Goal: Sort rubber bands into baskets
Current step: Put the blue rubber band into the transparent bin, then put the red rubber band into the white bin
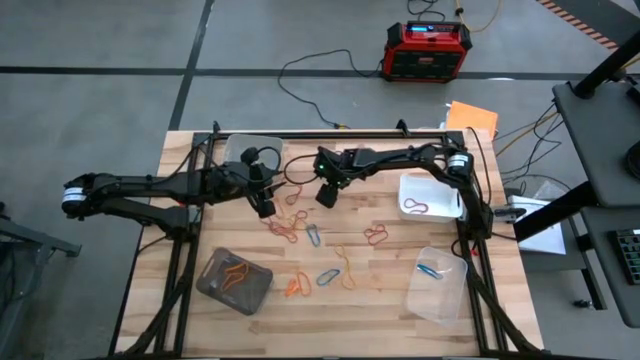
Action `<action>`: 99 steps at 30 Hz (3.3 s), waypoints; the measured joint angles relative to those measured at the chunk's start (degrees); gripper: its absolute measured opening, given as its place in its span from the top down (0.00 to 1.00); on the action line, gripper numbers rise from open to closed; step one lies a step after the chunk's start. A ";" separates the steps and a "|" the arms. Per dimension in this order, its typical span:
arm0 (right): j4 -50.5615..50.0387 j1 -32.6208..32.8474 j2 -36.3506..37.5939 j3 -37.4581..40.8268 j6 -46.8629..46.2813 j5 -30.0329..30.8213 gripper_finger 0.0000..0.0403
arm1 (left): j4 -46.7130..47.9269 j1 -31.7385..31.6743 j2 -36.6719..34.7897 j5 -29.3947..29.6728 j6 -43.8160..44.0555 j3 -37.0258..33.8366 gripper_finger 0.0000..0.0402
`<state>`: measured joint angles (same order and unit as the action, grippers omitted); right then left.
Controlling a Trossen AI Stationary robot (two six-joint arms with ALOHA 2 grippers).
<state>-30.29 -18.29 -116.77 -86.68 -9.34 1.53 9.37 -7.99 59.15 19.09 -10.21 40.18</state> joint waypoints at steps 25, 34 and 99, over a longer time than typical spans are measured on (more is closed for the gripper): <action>0.79 -0.02 -4.08 0.95 5.14 2.29 0.97 | -3.19 0.00 0.01 -0.09 -2.35 -0.07 0.71; -6.58 3.54 7.81 1.96 6.31 0.56 0.98 | -3.60 -0.04 0.75 -0.09 -2.81 -0.15 0.71; -38.66 53.52 43.43 29.54 -78.50 -11.35 0.76 | -9.40 -0.09 3.81 -7.75 -10.30 -0.09 0.71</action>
<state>-68.95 35.22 -73.34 -57.14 -87.84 -9.82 -0.03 -8.08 62.96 11.34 -20.51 40.10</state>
